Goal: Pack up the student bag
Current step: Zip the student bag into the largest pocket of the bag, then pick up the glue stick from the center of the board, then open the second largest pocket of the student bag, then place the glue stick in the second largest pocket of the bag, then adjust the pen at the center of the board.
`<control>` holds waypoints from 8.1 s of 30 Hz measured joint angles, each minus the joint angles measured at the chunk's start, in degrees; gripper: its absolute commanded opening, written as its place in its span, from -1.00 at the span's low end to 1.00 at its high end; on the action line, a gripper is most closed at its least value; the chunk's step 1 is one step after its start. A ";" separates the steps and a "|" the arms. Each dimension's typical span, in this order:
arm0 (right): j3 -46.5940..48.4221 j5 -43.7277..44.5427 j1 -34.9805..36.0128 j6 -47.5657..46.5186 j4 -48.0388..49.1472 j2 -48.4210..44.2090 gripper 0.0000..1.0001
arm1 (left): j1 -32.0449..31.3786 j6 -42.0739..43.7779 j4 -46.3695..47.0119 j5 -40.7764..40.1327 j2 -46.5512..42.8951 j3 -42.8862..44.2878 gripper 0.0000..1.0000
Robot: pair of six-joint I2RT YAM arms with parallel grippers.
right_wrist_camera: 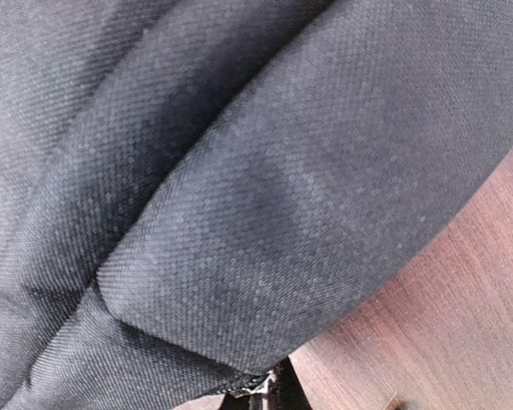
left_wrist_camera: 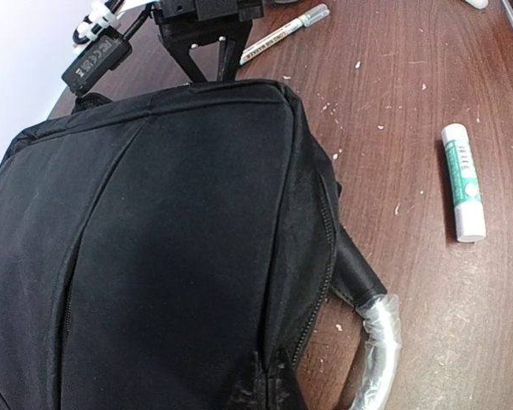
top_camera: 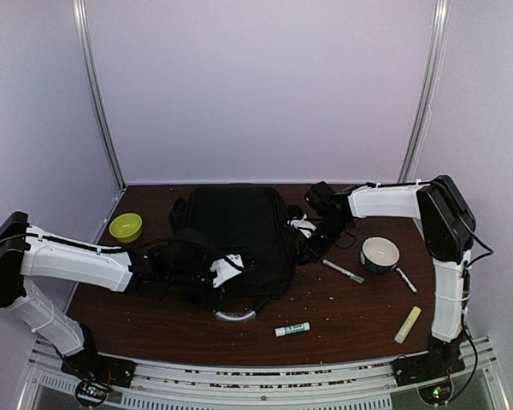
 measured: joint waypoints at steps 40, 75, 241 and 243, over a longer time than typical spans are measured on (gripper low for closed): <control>-12.66 -2.25 -5.38 -10.19 -0.35 -45.53 0.07 | 0.83 -7.89 -9.29 -8.13 -0.76 16.17 0.33; -29.99 4.79 23.32 -23.78 5.03 -24.20 -0.03 | 27.65 -10.05 -16.00 -0.04 2.78 25.03 0.66; -11.61 16.33 -1.09 -16.59 -12.02 -20.09 -0.45 | 18.71 -8.04 -29.90 17.66 17.94 38.64 -1.00; -10.21 16.33 -1.84 -16.72 -12.46 -17.77 -0.47 | 18.71 -8.09 -29.90 17.73 17.94 38.64 -1.00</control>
